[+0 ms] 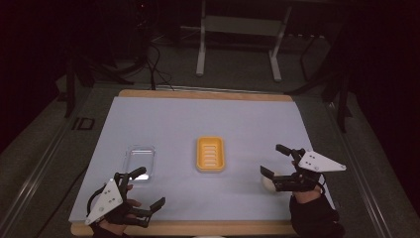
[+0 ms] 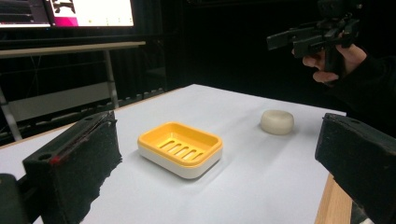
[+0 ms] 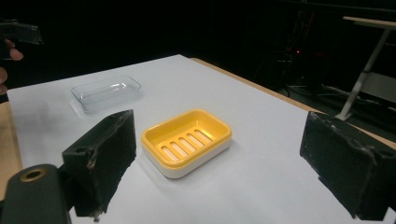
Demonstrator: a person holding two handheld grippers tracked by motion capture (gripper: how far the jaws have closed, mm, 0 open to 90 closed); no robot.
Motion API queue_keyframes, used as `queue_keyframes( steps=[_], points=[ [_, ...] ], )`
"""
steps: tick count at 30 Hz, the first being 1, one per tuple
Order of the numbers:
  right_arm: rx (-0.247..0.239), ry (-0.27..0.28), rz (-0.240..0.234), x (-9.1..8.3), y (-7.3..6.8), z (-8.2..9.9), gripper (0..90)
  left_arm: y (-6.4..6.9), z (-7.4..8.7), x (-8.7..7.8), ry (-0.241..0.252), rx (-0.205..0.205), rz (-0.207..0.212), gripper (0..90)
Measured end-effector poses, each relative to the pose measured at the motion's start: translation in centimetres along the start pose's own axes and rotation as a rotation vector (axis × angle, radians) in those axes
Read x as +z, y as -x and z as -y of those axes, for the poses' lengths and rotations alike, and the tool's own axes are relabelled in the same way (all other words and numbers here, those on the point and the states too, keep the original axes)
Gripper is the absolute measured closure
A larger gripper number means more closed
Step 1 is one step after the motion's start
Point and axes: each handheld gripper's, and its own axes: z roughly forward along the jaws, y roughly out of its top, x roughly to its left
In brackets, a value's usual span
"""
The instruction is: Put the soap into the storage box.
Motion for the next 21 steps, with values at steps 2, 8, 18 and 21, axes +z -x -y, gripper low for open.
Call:
queue_keyframes(
  steps=[2,8,18,21],
  points=[
    [-0.002,-0.005,0.001,0.1,0.0,0.0,10.5,0.0,0.0,0.1,-0.012,0.005,0.002,0.1],
    [-0.013,-0.022,-0.049,0.6,-0.1,0.0,10.5,0.2,0.1,0.1,-0.023,0.011,0.002,0.1],
    [-0.041,-0.138,-0.107,1.3,0.1,-0.8,12.9,0.2,0.2,0.1,-0.043,0.008,0.003,0.1],
    [-0.078,-0.181,-0.129,1.4,0.1,-1.2,13.0,0.2,0.2,0.1,-0.044,0.010,0.003,0.1]
  ],
)
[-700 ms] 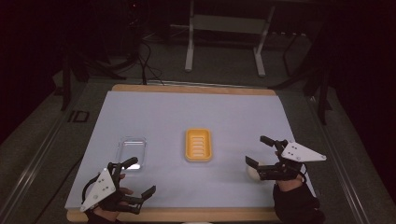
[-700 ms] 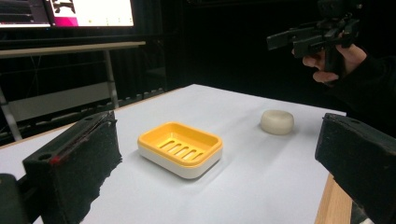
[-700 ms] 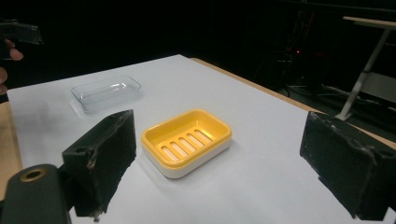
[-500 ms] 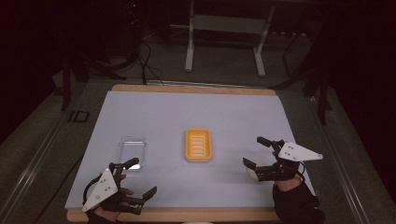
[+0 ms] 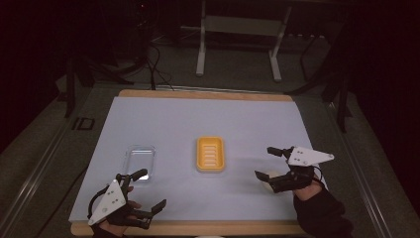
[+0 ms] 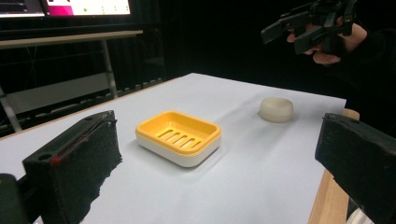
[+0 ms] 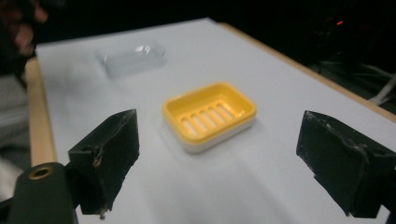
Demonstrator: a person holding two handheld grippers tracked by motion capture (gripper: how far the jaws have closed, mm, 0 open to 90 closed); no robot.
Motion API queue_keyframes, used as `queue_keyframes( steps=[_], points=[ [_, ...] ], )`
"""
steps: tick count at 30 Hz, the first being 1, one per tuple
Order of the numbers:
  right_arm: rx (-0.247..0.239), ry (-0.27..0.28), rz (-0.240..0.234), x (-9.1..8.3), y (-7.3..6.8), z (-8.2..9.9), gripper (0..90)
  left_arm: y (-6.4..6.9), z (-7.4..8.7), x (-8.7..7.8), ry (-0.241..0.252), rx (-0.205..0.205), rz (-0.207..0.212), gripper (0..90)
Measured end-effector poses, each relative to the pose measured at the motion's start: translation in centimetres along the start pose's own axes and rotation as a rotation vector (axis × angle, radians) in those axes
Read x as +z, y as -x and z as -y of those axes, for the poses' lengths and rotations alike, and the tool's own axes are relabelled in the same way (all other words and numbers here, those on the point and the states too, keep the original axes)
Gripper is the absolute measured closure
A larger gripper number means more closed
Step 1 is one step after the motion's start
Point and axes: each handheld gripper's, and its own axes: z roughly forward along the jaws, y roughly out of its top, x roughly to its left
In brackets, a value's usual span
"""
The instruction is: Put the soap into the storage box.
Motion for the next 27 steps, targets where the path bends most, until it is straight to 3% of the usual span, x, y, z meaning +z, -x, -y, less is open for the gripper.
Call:
queue_keyframes(
  steps=[1,4,7,8,9,11,15,16,18,20,24,27],
  points=[
    [-0.011,-0.035,0.001,0.0,0.0,-0.2,13.0,0.0,0.0,0.0,-0.001,-0.001,0.000,0.1],
    [-0.026,-0.123,-0.066,0.1,0.3,-0.6,10.9,0.0,0.0,0.0,-0.003,-0.001,0.000,0.1],
    [-0.039,-0.160,-0.083,0.2,0.3,-0.8,10.2,0.0,0.0,0.0,-0.008,0.000,0.000,0.1],
    [-0.062,-0.226,-0.095,0.4,0.3,-1.0,9.7,0.0,0.1,0.1,-0.010,0.001,0.001,0.1],
    [-0.062,-0.226,-0.095,0.4,0.3,-1.0,9.7,0.0,0.1,0.1,-0.010,0.001,0.001,0.1],
    [-0.065,-0.287,-0.132,0.6,0.3,-1.2,9.7,0.0,0.1,0.1,-0.012,0.000,0.003,0.1],
    [-0.075,-0.317,-0.137,0.6,0.4,-1.3,9.6,0.0,0.1,0.1,-0.013,0.001,0.004,0.1],
    [-0.085,-0.357,-0.150,0.5,0.5,-1.4,9.6,0.0,0.1,0.1,-0.015,0.001,0.005,0.1],
    [-0.091,-0.372,-0.145,0.4,0.5,-1.4,9.6,0.0,0.1,0.1,-0.018,0.001,0.006,0.1],
    [-0.081,-0.424,-0.169,0.4,0.6,-1.4,9.6,0.0,0.1,0.2,-0.020,0.003,0.008,0.1],
    [-0.080,-0.501,-0.172,0.4,0.8,-1.4,9.5,0.1,0.1,0.2,-0.024,0.005,0.009,0.1],
    [-0.090,-0.529,-0.163,0.4,0.9,-1.3,9.5,0.0,0.1,0.2,-0.026,0.003,0.010,0.1]
  ],
)
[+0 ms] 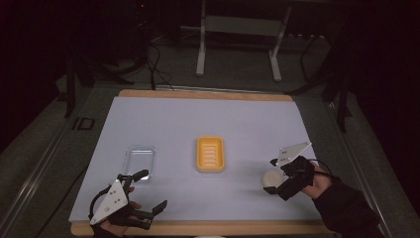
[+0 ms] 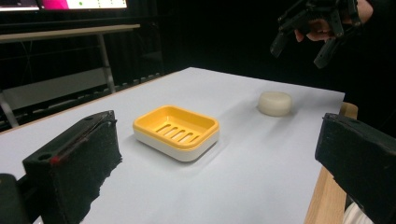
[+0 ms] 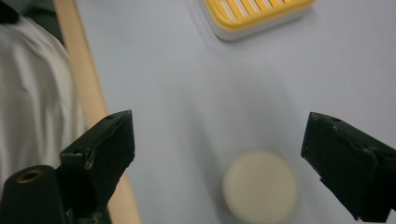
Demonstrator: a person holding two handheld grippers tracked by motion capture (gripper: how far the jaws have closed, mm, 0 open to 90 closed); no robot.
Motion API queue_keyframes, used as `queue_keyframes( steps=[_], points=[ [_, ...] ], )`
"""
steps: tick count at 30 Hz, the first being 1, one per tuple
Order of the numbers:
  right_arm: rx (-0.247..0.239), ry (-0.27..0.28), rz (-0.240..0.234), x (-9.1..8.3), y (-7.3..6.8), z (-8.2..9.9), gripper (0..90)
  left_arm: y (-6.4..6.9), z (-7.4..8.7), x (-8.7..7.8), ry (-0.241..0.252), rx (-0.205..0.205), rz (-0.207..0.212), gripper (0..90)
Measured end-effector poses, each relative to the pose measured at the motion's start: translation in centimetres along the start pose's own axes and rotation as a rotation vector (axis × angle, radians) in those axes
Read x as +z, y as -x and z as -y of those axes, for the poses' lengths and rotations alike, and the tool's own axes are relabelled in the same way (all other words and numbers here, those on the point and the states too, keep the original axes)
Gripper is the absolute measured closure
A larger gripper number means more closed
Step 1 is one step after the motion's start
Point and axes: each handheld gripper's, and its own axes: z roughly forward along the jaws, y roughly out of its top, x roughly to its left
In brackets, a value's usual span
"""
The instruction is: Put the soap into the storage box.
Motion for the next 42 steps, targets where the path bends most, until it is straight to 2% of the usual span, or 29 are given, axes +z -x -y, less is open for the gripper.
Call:
queue_keyframes(
  steps=[3,4,5,7,8,9,14,15,16,17,19,20,23,24,25,27,34,39,42],
  points=[
    [0.009,-0.032,0.002,0.0,0.2,0.1,8.9,0.0,0.0,0.0,-0.005,-0.001,0.001,0.1],
    [0.013,-0.043,-0.013,0.0,0.3,0.1,8.9,0.0,0.0,0.0,-0.005,0.000,0.001,0.1],
    [0.021,-0.077,-0.034,0.1,0.6,0.2,9.0,0.0,0.0,0.0,-0.005,0.000,0.002,0.1],
    [0.022,-0.094,-0.035,0.2,0.6,0.3,9.0,0.0,0.0,0.0,-0.006,0.000,0.002,0.1],
    [0.025,-0.126,-0.050,0.2,0.7,0.3,9.0,0.0,0.0,0.0,-0.007,0.001,0.003,0.1],
    [0.025,-0.126,-0.050,0.2,0.7,0.3,9.0,0.0,0.0,0.0,-0.007,0.000,0.003,0.1],
    [0.003,-0.206,-0.066,0.6,0.6,0.4,9.0,0.0,0.1,0.1,-0.010,-0.002,0.005,0.1],
    [0.003,-0.206,-0.066,0.6,0.6,0.4,9.0,0.0,0.1,0.1,-0.010,-0.002,0.005,0.1],
    [0.000,-0.237,-0.067,0.7,0.5,0.4,9.0,0.0,0.1,0.1,-0.010,-0.002,0.006,0.1],
    [0.000,-0.237,-0.067,0.7,0.5,0.4,9.0,0.0,0.1,0.1,-0.011,-0.002,0.007,0.1],
    [0.000,-0.289,-0.082,0.9,0.7,0.5,9.0,0.0,0.1,0.1,-0.014,-0.003,0.009,0.1],
    [0.000,-0.289,-0.082,0.9,0.7,0.5,9.0,0.0,0.1,0.1,-0.014,-0.003,0.009,0.1],
    [0.007,-0.347,-0.097,1.1,0.9,0.7,9.1,0.0,0.1,0.1,-0.017,-0.003,0.011,0.1],
    [0.015,-0.385,-0.105,1.4,1.1,0.8,9.1,0.1,0.1,0.1,-0.017,-0.004,0.011,0.1],
    [0.015,-0.385,-0.105,1.4,1.1,0.8,9.1,0.0,0.1,0.1,-0.017,-0.003,0.011,0.1],
    [0.020,-0.435,-0.125,1.7,1.3,1.0,9.1,0.1,0.1,0.1,-0.018,-0.003,0.011,0.1],
    [0.032,-0.483,-0.118,1.9,2.0,1.1,9.1,0.0,0.1,0.1,-0.019,-0.006,0.013,0.1],
    [0.041,-0.558,-0.110,2.3,2.6,1.5,9.2,0.0,0.1,0.2,-0.019,-0.008,0.017,0.1],
    [0.056,-0.582,-0.123,2.7,3.0,1.9,9.2,0.0,0.1,0.2,-0.022,-0.010,0.018,0.1]
  ],
)
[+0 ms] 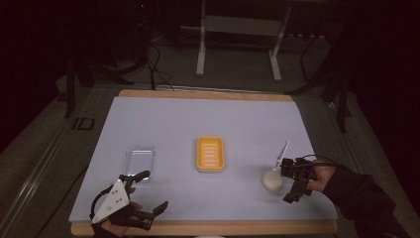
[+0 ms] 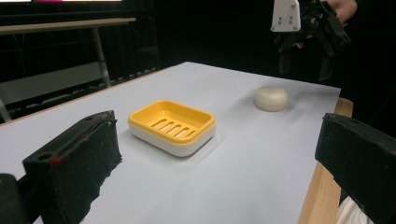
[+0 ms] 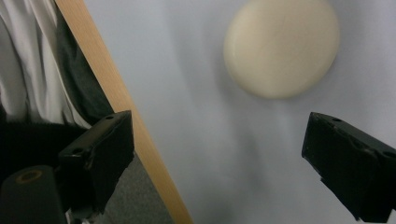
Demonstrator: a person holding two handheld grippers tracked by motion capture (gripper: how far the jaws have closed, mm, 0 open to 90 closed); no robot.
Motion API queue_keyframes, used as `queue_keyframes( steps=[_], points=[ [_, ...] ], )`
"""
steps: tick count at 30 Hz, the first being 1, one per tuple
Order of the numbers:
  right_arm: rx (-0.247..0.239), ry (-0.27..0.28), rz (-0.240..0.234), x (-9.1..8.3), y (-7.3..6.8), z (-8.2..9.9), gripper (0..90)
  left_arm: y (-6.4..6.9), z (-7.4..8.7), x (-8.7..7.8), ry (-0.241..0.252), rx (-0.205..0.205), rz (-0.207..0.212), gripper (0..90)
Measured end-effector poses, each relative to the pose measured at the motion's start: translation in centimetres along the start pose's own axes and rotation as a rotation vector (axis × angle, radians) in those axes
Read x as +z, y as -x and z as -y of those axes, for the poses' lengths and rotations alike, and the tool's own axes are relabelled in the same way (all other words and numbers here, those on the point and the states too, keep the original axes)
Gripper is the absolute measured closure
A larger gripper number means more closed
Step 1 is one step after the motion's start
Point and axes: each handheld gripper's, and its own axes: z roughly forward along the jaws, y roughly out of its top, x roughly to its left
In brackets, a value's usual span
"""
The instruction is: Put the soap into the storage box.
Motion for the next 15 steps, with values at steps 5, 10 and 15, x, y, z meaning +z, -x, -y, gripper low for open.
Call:
queue_keyframes(
  steps=[5,10,15],
  points=[
    [0.013,0.001,-0.004,0.5,0.7,0.1,9.2,0.0,0.0,0.0,-0.002,-0.004,0.003,0.1],
    [0.011,0.062,-0.006,1.0,1.6,0.2,9.2,0.0,0.0,0.0,-0.002,-0.004,0.005,0.1],
    [-0.005,0.122,0.001,1.5,2.1,0.1,9.2,0.0,0.0,0.0,-0.003,-0.004,0.008,0.1]
  ],
)
